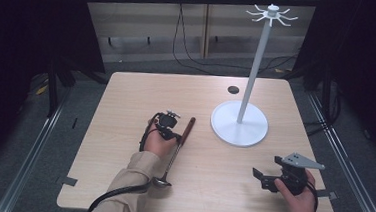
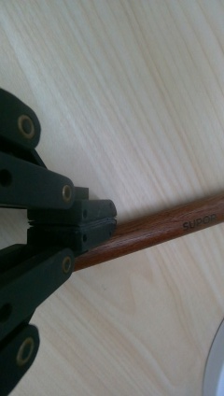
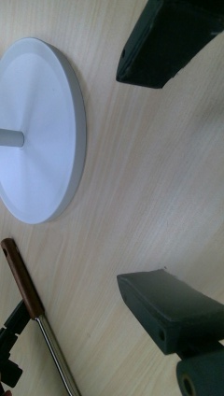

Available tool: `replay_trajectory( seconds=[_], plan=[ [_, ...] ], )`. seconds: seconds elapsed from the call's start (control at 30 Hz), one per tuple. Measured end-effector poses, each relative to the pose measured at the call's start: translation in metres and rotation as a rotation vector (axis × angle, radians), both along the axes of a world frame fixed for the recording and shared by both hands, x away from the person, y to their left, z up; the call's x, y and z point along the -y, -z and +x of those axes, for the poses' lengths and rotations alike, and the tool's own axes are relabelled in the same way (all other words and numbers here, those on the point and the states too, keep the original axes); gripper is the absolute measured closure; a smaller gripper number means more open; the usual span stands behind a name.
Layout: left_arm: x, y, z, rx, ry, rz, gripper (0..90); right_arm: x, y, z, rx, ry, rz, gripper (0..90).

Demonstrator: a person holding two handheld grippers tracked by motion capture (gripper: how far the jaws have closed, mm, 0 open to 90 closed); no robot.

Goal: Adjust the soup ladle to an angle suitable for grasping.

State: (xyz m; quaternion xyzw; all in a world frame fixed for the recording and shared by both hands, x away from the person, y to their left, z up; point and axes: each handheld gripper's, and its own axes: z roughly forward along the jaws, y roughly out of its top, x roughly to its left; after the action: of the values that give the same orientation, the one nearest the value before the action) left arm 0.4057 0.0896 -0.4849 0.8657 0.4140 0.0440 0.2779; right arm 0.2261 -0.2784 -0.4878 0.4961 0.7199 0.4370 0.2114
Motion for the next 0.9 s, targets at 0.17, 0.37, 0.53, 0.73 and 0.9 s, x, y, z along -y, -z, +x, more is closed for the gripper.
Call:
replay_trajectory(
  seconds=[0.17,0.37,0.53,0.73,0.9],
  plan=[
    [0.008,0.001,-0.005,-0.003,0.025,-0.015,88.9,-0.001,0.000,0.000,-0.002,0.000,-0.001,3.7],
    [0.014,0.000,-0.013,-0.014,0.052,-0.019,88.4,-0.001,0.000,0.000,-0.004,0.001,0.005,3.7],
    [0.014,-0.001,-0.017,-0.023,0.079,-0.021,86.4,-0.002,-0.001,0.000,-0.001,0.000,-0.003,3.7],
    [0.008,-0.013,-0.019,-0.018,0.066,0.001,80.3,-0.002,-0.001,0.000,-0.005,0.005,-0.001,3.7],
    [0.005,-0.024,-0.029,-0.031,0.103,-0.006,74.7,-0.002,-0.001,0.000,-0.003,0.004,-0.002,3.7]
  ],
)
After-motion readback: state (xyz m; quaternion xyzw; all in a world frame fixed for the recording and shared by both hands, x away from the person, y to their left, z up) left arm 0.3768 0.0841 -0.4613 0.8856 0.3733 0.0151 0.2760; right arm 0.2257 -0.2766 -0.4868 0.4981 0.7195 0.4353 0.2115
